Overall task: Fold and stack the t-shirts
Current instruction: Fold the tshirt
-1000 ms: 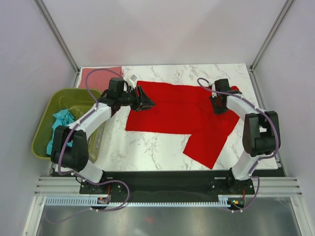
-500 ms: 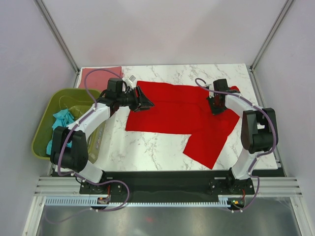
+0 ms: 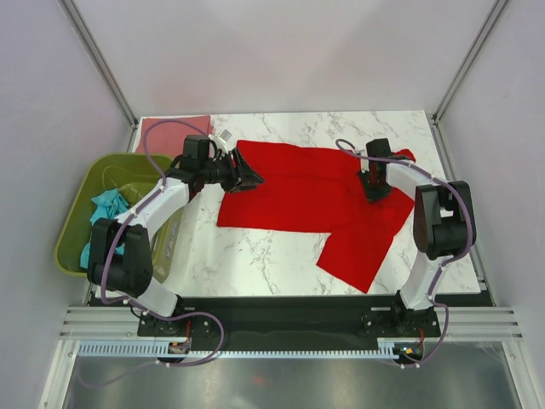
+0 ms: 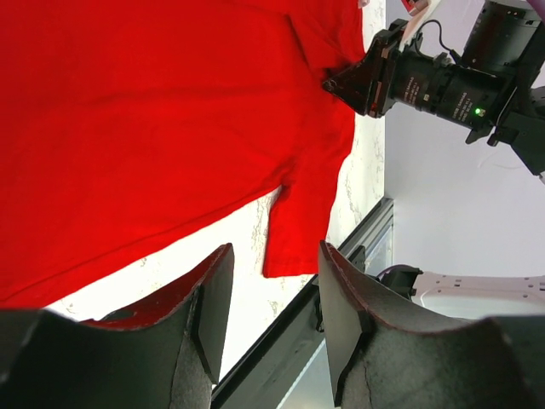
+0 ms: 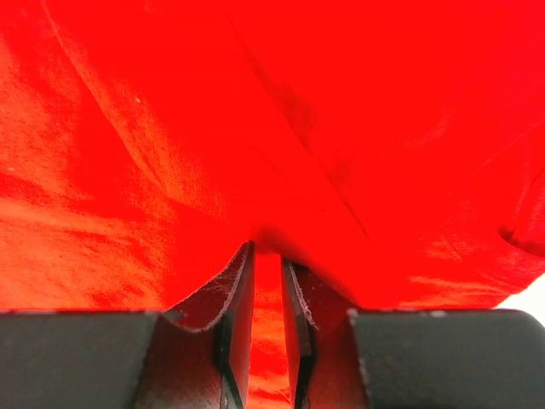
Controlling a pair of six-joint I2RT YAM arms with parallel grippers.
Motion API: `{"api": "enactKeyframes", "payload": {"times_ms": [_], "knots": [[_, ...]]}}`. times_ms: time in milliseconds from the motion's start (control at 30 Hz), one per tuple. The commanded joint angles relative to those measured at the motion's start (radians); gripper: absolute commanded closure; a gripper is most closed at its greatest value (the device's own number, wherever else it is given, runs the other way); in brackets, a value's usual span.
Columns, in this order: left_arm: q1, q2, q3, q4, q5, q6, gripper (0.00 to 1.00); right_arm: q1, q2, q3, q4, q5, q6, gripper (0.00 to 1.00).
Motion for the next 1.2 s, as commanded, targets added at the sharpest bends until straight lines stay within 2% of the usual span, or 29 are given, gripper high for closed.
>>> {"api": "enactKeyframes", "payload": {"times_ms": [0,667,867,967,1167], "knots": [[0.005,0.003,0.003,0.005,0.033,0.031,0.48,0.0,-0.018,0.049,0.005,0.012,-0.016,0.74],[0.005,0.012,0.006,0.006,0.039,0.025,0.49,-0.001,0.042,0.06,-0.012,0.07,-0.017,0.74],[0.007,0.009,0.003,0.006,0.036,0.025,0.49,-0.001,0.056,0.08,-0.027,0.064,-0.005,0.84],[0.007,-0.001,-0.001,0.006,0.03,0.025,0.49,-0.001,0.062,0.109,-0.064,0.057,0.01,0.99],[0.005,0.002,0.0,0.006,0.028,0.023,0.49,0.006,0.045,0.213,-0.199,-0.038,0.113,1.0]]}}
